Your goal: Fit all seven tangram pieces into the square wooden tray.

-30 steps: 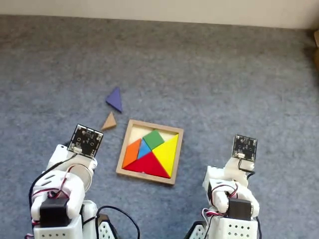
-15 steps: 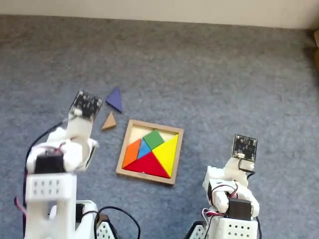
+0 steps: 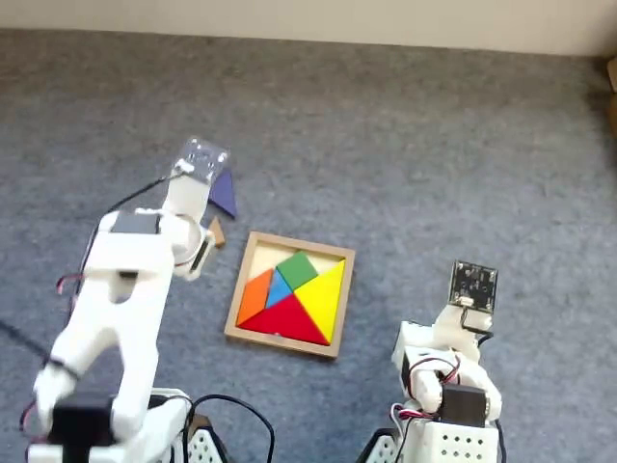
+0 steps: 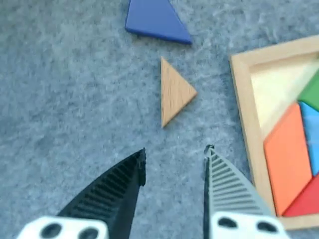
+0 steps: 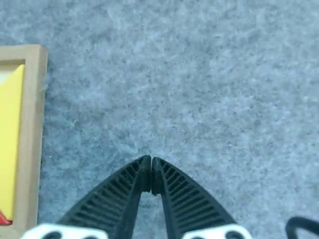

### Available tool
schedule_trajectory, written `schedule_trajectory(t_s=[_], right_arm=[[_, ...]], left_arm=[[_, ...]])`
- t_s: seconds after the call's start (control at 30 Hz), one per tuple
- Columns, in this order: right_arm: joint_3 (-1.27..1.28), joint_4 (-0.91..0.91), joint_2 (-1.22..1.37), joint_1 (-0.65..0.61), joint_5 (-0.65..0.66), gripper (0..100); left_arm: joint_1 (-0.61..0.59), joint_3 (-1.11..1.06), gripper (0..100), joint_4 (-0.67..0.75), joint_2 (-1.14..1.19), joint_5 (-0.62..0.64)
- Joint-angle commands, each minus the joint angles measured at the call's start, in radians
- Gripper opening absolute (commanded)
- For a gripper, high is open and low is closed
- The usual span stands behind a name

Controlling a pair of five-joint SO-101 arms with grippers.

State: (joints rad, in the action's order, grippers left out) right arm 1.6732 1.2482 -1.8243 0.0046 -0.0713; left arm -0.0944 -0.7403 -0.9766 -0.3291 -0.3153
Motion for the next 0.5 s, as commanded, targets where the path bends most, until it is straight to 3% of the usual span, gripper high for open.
schedule_trajectory(t_s=[0.0,0.2,0.47], right_arm=[[0.156,0.002,-0.028,0.015,0.008,1.6],[0.156,0.002,-0.028,0.015,0.008,1.6],[0.156,0.002,-0.028,0.015,0.008,1.6]], left_arm=[[0.019,0.18,20,0.015,0.165,0.008],[0.025,0.349,20,0.014,0.371,0.008],[0.067,0.42,20,0.014,0.503,0.008]])
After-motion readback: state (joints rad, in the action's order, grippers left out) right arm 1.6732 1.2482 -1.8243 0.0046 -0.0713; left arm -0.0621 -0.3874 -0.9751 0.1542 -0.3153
